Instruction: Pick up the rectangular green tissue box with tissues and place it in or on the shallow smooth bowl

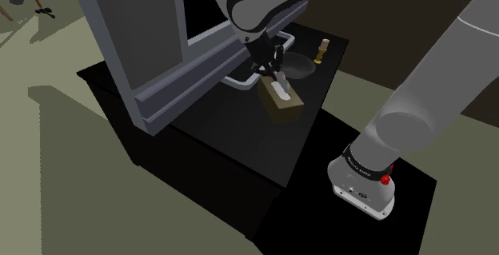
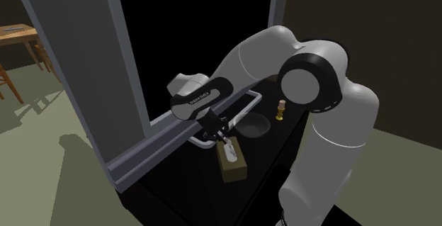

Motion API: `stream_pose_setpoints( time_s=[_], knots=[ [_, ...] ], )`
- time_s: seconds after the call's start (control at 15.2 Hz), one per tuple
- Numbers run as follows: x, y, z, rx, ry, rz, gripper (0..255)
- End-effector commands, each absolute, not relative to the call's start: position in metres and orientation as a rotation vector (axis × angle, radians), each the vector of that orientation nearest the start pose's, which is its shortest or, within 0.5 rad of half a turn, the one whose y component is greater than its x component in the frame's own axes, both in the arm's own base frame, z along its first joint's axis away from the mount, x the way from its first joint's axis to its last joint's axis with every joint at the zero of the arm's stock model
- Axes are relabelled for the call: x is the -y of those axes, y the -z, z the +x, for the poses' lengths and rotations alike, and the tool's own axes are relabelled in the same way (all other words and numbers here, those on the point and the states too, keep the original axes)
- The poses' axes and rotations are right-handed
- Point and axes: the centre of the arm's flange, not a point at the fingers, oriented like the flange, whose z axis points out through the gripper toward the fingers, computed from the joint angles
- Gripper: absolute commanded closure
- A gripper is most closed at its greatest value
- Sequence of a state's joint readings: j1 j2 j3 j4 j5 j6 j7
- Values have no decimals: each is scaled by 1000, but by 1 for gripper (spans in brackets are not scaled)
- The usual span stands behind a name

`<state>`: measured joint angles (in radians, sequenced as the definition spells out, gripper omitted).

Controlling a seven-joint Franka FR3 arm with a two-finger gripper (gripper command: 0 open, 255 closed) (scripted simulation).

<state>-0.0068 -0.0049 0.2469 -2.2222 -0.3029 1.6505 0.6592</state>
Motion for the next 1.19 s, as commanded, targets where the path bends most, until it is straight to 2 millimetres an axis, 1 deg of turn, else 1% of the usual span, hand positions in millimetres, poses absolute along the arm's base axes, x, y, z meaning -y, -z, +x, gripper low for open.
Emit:
stream_pose_setpoints(
  time_s=[0.0, 1.12],
  knots=[
    [-80, -358, 451, 396, 511, 2561, 255],
    [-80, -448, 451, 396, 511, 2561, 255]
  ],
)
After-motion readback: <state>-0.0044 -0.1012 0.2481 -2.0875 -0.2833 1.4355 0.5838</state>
